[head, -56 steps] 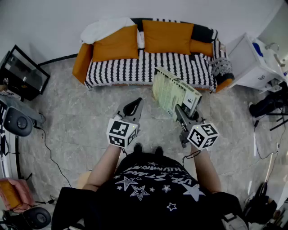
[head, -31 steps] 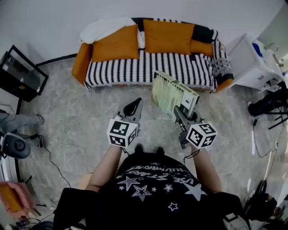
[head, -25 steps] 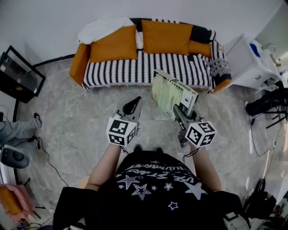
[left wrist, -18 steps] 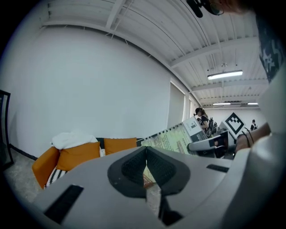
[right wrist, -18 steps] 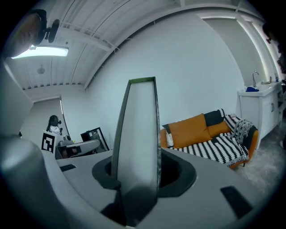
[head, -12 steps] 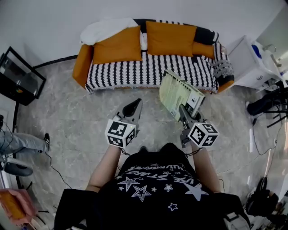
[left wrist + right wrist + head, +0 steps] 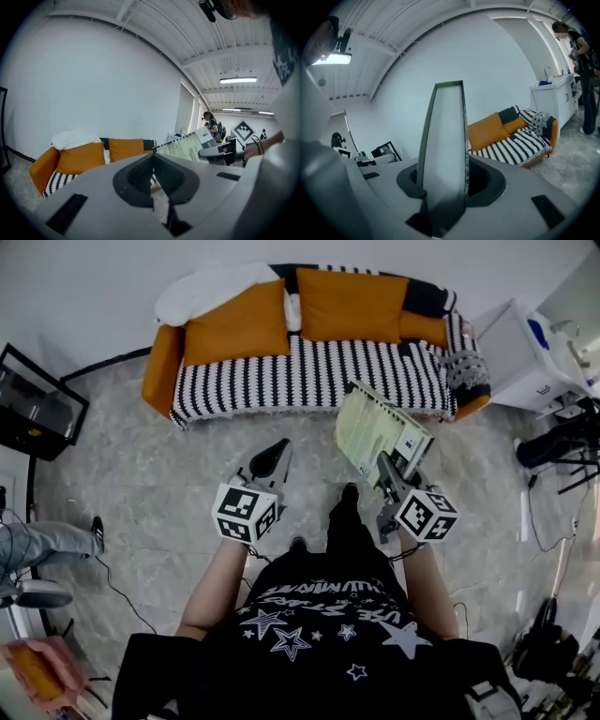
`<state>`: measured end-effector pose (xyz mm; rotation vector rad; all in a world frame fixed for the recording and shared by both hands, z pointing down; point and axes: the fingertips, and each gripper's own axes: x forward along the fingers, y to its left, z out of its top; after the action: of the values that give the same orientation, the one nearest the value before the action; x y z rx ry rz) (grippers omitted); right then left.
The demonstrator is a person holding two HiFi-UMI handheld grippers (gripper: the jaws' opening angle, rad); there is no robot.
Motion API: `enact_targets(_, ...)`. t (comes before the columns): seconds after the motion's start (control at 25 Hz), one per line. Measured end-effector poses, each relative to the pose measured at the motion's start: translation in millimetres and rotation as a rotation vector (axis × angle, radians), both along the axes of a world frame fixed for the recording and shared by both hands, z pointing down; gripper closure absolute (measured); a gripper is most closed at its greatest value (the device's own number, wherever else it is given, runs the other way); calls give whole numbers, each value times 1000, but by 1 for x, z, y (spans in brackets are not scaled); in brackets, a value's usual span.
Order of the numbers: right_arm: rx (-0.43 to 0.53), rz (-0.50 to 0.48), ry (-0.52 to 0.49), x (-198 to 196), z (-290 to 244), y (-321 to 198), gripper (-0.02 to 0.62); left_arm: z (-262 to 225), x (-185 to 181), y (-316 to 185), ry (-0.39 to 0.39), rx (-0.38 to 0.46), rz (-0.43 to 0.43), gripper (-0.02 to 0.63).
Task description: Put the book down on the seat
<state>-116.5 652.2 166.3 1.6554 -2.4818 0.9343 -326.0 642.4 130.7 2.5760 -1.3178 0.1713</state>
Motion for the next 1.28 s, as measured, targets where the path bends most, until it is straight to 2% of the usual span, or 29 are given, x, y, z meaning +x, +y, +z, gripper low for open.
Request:
enact_targets(0.32,-47,4,-28,51,28,-68,423,10,43,-62,-42,-20,-17,597)
enact_targets(0.6,-60,35,-50,106,31,-132,423,5,93,-124,-62,-11,18,597)
enact_targets(1.08,-86,44,-73,191,46,-207,423,7,182,-210,-77,-19,34,597)
enact_targets(1.28,-105,26,-63,213,58,-233,423,7,204,-235,-77,-18,12,597)
